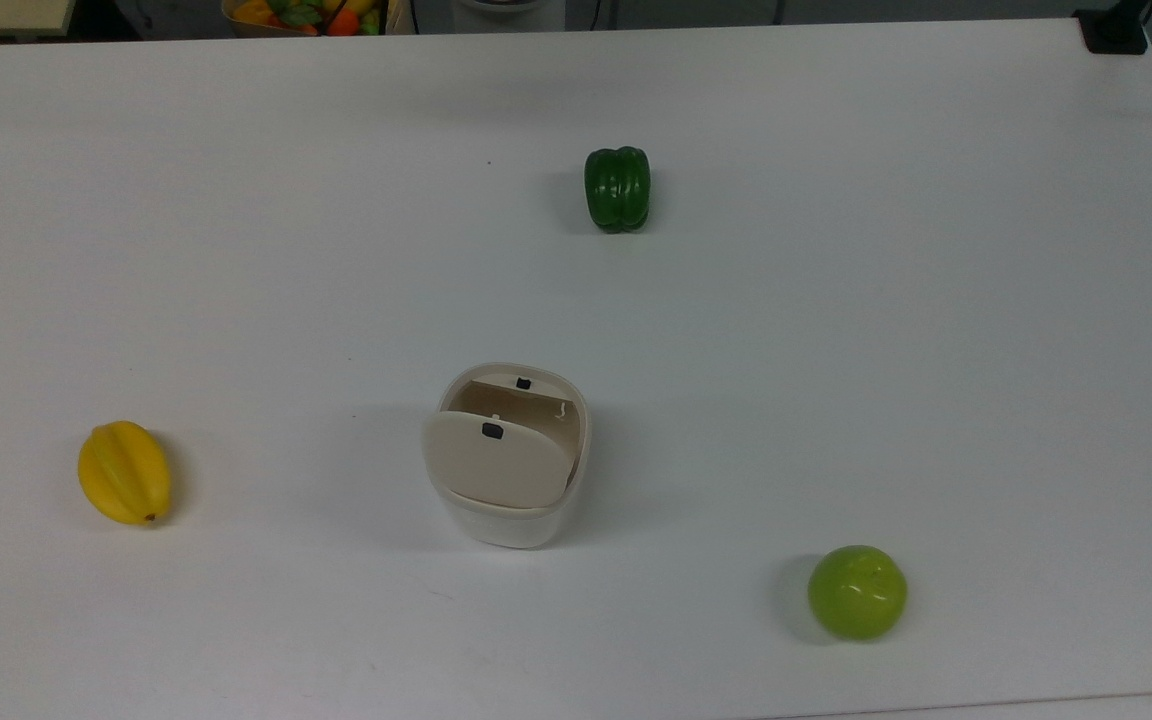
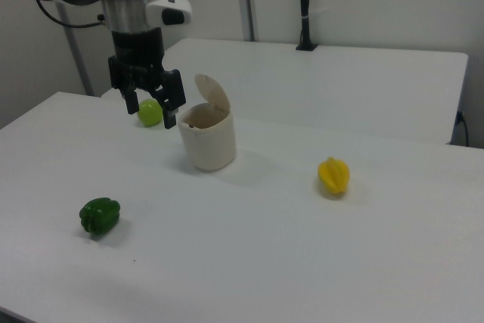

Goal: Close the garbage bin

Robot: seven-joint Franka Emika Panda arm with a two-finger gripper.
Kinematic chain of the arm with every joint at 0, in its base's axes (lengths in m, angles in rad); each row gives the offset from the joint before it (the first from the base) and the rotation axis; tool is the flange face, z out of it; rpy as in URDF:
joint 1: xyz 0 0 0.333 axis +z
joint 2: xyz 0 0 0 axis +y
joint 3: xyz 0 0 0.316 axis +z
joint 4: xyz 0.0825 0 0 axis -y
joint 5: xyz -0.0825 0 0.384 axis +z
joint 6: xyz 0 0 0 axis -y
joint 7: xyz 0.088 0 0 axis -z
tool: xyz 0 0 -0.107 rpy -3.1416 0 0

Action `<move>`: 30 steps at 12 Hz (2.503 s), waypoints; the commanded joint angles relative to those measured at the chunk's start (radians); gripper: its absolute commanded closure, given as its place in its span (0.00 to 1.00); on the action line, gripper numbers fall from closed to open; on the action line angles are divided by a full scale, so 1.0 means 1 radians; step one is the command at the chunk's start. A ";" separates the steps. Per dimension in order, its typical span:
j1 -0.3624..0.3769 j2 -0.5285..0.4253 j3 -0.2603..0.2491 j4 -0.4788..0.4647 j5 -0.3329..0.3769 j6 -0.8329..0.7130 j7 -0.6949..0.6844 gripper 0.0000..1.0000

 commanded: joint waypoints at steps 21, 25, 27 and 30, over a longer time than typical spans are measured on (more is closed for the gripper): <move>0.057 0.075 0.004 -0.004 0.163 0.213 0.068 1.00; 0.060 0.128 0.004 0.014 0.217 0.409 0.070 1.00; 0.062 0.128 0.007 0.016 0.226 0.474 0.091 1.00; 0.127 0.164 0.019 0.053 0.206 0.636 0.204 1.00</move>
